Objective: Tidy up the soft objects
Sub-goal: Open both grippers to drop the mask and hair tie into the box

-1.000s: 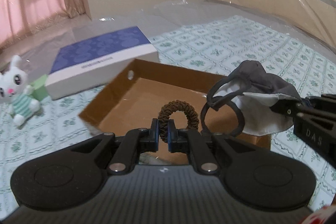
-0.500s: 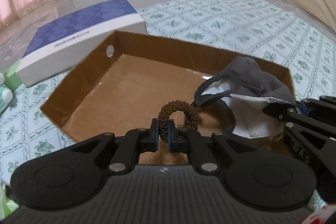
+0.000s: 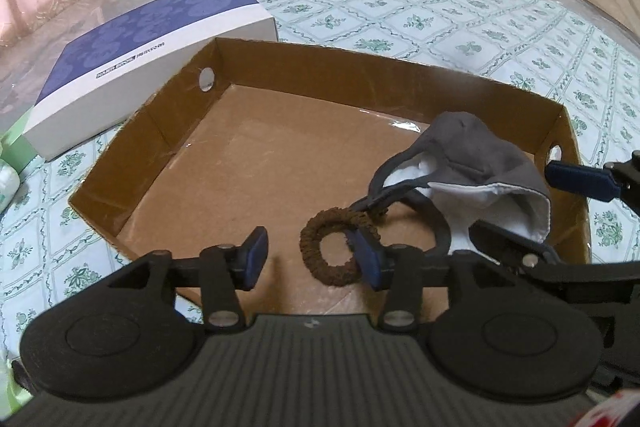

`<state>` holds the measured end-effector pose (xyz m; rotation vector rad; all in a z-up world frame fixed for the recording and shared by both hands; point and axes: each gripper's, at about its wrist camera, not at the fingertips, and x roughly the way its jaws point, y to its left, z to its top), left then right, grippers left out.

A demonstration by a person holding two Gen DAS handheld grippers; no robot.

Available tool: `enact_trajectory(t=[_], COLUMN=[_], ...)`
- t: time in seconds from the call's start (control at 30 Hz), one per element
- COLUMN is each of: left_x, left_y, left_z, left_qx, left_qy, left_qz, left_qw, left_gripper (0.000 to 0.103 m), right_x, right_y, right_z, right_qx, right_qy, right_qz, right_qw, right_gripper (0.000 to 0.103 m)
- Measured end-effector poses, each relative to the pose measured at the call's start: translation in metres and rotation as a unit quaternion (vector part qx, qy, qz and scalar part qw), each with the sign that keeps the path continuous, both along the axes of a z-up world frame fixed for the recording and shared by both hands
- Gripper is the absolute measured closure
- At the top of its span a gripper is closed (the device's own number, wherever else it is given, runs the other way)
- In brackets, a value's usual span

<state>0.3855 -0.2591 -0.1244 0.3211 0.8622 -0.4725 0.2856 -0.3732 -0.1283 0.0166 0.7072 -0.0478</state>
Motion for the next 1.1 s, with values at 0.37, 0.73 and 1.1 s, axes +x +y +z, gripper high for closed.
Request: enact_trajectory(t=[0.37,0.73,1.1], left_x=[-0.016,-0.049,-0.119], left_y=[0.018,0.052,0.108], left_z=[0.025,0.06,0.099], left_qx=[-0.005,-0.016,-0.026], left_qy=[-0.013,-0.024,-0.053], left_qz=[0.006,0.022,0.035], left_qw=[0.9999,0.9994,0.9976], left_gripper=[0.047,0.042,0.033], right_x=[-0.023,-0.062,-0.117], right_y=[0.005,0.013,0.041], right_z=[0.024,0.056,0.086], right_qx=[0.025,0.069,0.1], right_qy=[-0.01,-0.016,-0.03], right_qz=[-0.003,-0.02,-0.017], right_qw=[1.0,0.997,0.994], right_gripper=[0.034,0.033,0.033])
